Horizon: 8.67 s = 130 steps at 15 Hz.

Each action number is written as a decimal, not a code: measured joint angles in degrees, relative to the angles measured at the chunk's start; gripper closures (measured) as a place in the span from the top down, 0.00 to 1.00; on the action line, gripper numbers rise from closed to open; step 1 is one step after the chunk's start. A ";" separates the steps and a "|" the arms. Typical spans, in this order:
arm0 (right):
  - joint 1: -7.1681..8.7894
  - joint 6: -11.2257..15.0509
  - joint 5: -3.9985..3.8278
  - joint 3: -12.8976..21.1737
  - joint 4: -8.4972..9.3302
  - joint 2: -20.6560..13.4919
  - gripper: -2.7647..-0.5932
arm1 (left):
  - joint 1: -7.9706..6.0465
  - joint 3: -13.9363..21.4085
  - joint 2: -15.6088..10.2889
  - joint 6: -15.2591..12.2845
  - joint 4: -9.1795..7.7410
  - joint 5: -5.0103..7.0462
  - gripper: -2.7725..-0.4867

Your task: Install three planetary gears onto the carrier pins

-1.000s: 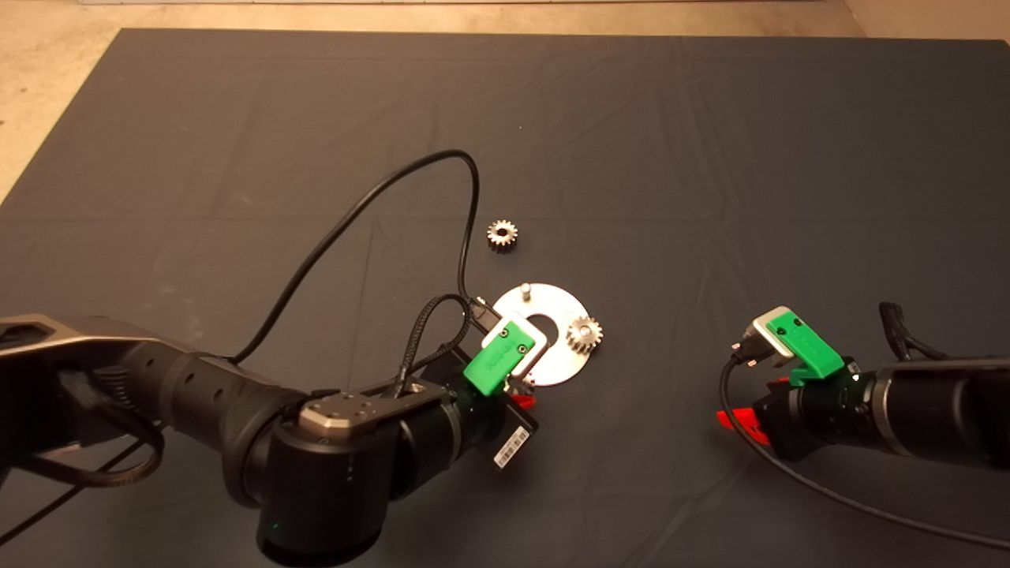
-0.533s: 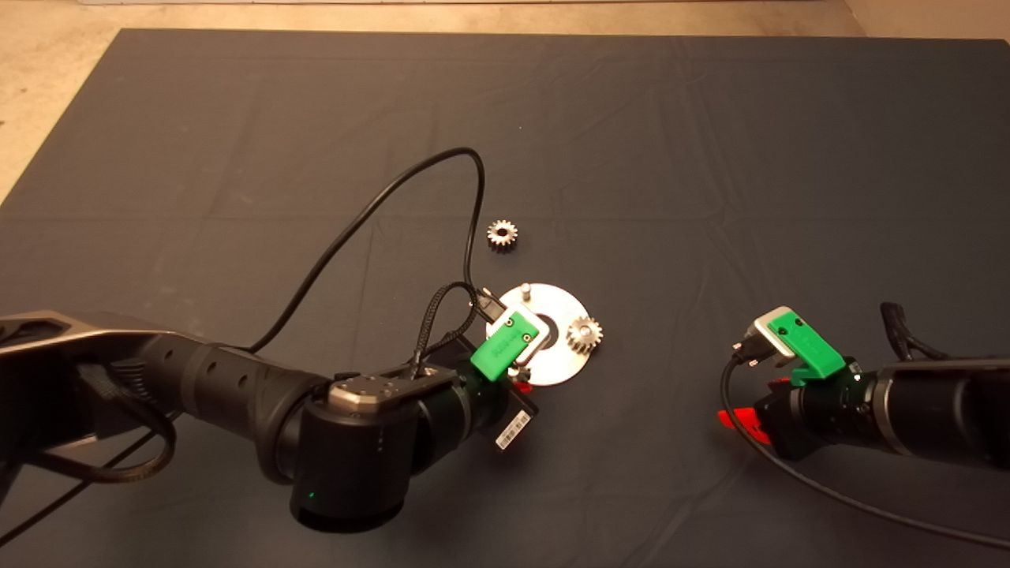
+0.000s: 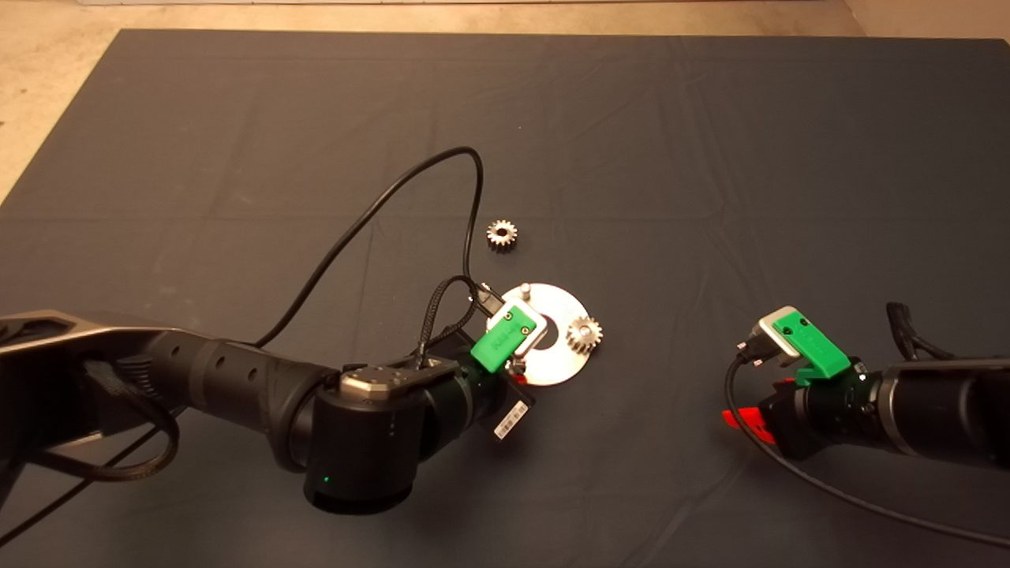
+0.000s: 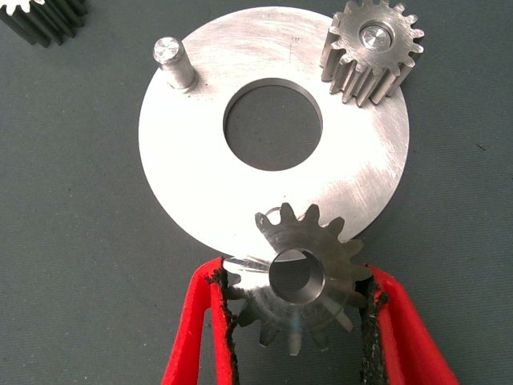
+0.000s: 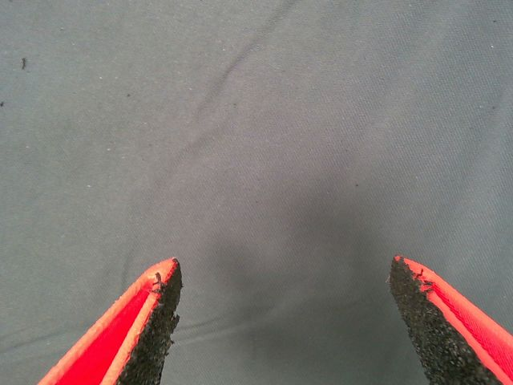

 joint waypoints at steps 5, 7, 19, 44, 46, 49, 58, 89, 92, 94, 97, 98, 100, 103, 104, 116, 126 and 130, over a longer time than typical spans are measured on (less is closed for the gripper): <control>0.00 0.00 0.00 0.00 0.00 -0.06 0.61 | 0.00 -1.01 0.00 0.15 0.00 0.00 0.05; 0.00 0.00 0.00 0.00 0.00 -0.06 0.61 | 0.00 -1.38 0.00 0.17 0.00 0.00 0.05; 0.00 0.00 -0.01 0.00 0.00 -0.27 0.61 | 0.02 -3.38 2.05 0.41 0.56 -0.22 0.05; 0.00 -0.02 0.00 0.00 0.00 -0.27 0.61 | 1.32 -4.84 2.16 1.55 1.50 -0.83 0.17; 0.00 0.00 0.00 0.00 0.00 -0.27 0.61 | 1.32 -4.84 2.16 1.63 1.50 -0.85 0.19; 0.00 -0.02 0.00 0.00 0.00 -0.27 0.61 | 1.32 -4.84 2.16 1.71 1.50 -0.83 0.22; 0.01 -0.01 0.00 0.00 -0.01 -0.74 0.61 | 1.27 -2.61 1.88 1.66 1.28 -1.05 0.30; -5.72 -7.55 9.40 0.00 -0.18 -18.87 0.61 | -14.94 -18.61 -3.36 9.87 -16.28 -21.70 0.43; -5.67 -8.89 14.35 0.00 -0.24 -23.08 0.61 | -14.90 -23.42 -0.11 10.12 -16.29 -21.48 0.43; -5.69 -9.69 15.08 0.02 -0.22 -22.93 0.61 | -14.92 -25.20 1.28 11.54 -16.29 -21.67 0.43; -5.69 -9.86 15.24 0.02 -0.22 -22.78 0.61 | -14.92 -26.67 1.39 12.00 -16.29 -22.14 0.43; -5.72 -9.86 15.40 0.02 -0.22 -22.75 0.61 | -14.90 -27.11 1.07 12.00 -16.29 -22.11 0.43; -5.69 -9.86 15.41 0.02 -0.22 -22.32 0.61 | -14.90 -27.39 0.96 12.00 -16.29 -22.98 0.43; -5.69 -9.89 15.43 0.02 -0.22 -22.16 0.61 | -14.92 -30.28 1.41 12.39 -16.26 -26.45 0.43; -5.72 -9.89 15.37 0.02 -0.22 -22.14 0.61 | -14.91 -31.04 1.41 12.65 -16.26 -26.99 0.43; -5.70 -9.89 15.44 0.02 -0.22 -22.14 0.61 | -13.00 -36.38 2.82 16.28 -16.29 -31.93 0.49; -5.72 -9.89 15.43 0.02 -0.22 -22.14 0.61 | -12.64 -39.13 2.84 18.16 -16.29 -33.93 0.49; -5.69 -9.89 15.43 0.02 -0.22 -21.86 0.61 | -11.91 -41.10 3.82 18.44 -16.30 -35.89 0.49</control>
